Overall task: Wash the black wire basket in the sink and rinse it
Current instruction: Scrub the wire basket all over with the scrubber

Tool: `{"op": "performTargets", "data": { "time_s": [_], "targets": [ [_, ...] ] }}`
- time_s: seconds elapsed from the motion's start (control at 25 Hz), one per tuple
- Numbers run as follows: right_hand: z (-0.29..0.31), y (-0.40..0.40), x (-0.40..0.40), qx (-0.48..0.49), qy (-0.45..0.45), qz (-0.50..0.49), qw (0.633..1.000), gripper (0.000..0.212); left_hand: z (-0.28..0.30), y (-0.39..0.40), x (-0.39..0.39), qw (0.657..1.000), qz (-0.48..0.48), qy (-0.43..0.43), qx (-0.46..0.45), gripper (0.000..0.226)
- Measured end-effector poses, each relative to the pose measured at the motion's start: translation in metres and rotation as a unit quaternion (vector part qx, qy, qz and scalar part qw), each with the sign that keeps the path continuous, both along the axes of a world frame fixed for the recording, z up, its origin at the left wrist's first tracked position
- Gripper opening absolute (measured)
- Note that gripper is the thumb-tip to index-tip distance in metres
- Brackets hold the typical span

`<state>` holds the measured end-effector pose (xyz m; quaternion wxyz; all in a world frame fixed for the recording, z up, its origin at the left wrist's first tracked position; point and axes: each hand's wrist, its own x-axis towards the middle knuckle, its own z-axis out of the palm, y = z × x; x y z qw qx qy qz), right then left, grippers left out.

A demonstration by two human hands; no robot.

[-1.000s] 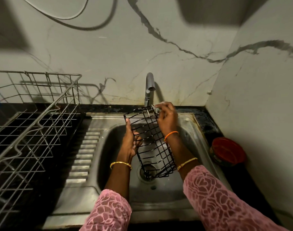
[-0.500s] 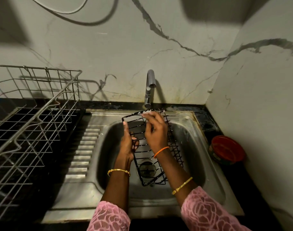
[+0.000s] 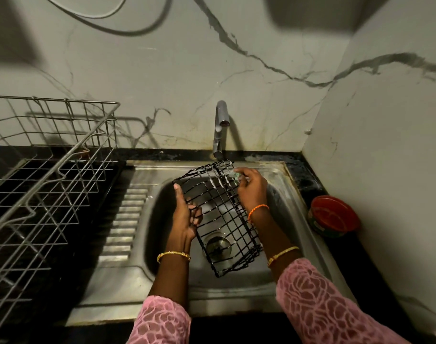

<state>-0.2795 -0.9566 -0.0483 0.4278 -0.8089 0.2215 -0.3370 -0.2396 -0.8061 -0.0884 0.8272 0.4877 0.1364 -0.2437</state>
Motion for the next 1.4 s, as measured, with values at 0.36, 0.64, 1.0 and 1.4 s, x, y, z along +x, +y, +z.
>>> {"op": "performTargets", "data": {
  "time_s": [0.36, 0.64, 1.0, 1.4],
  "targets": [
    [0.0, 0.052, -0.009, -0.144, -0.047, 0.099, 0.983, 0.043, 0.017, 0.001, 0.002, 1.0, 0.004, -0.008, 0.023, 0.059],
    [0.001, -0.009, 0.012, 0.008, 0.023, -0.025, 0.999, 0.032, 0.012, 0.006, 0.0, 1.0, 0.013, -0.005, -0.01, 0.054],
    [-0.009, 0.049, -0.023, -0.098, -0.016, 0.058, 0.993, 0.037, 0.009, 0.007, -0.004, 0.999, 0.04, -0.001, 0.005, 0.056],
    [-0.004, 0.048, -0.037, -0.185, -0.063, 0.186, 0.963, 0.037, 0.003, -0.002, -0.008, 1.0, 0.002, -0.007, 0.001, 0.068]
  ]
}}
